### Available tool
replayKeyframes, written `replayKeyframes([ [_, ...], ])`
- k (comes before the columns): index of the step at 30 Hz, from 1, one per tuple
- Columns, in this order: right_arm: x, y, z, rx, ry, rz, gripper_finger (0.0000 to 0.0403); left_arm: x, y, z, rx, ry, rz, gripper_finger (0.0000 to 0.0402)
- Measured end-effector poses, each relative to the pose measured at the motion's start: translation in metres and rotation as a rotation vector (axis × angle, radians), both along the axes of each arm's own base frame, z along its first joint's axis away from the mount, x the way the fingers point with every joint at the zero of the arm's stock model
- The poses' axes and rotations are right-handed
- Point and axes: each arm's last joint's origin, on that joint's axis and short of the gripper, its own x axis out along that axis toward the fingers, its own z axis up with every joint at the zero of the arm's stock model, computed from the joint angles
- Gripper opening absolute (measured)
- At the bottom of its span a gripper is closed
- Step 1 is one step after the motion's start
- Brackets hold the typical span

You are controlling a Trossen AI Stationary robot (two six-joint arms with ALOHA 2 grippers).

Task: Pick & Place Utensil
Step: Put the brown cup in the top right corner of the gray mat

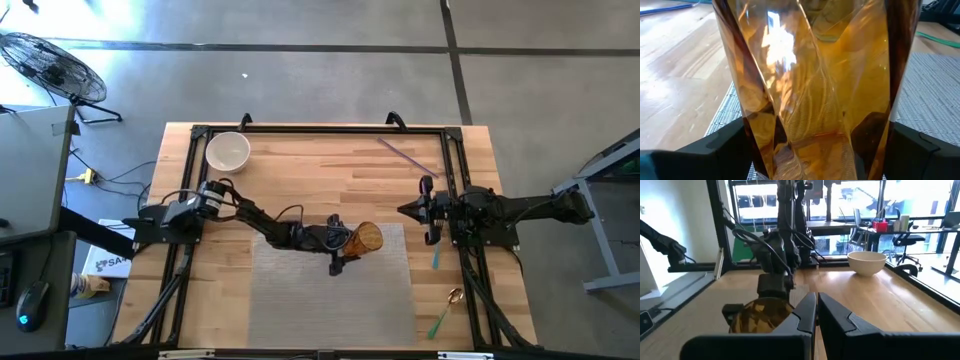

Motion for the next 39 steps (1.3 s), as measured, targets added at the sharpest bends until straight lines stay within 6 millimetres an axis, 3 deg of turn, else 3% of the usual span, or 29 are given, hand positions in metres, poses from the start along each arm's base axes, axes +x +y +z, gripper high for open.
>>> replayKeyframes([
  [20, 0.002, -0.001, -0.006, 0.065, 0.066, -0.028, 0.0012, -0.001, 0.0, -0.017, 0.023, 0.05, -0.006, 0.0328],
  [27, 0.005, -0.001, -0.011, 0.064, 0.113, -0.039, 0.0012, -0.001, 0.0, -0.013, 0.037, 0.07, -0.03, 0.033],
  [32, 0.006, -0.001, -0.013, 0.064, 0.134, -0.04, 0.0012, -0.005, 0.001, -0.009, 0.051, 0.131, -0.03, 0.036],
  [39, 0.006, -0.001, -0.013, 0.062, 0.134, -0.04, 0.0012, -0.006, 0.001, -0.009, 0.051, 0.155, -0.03, 0.0345],
])
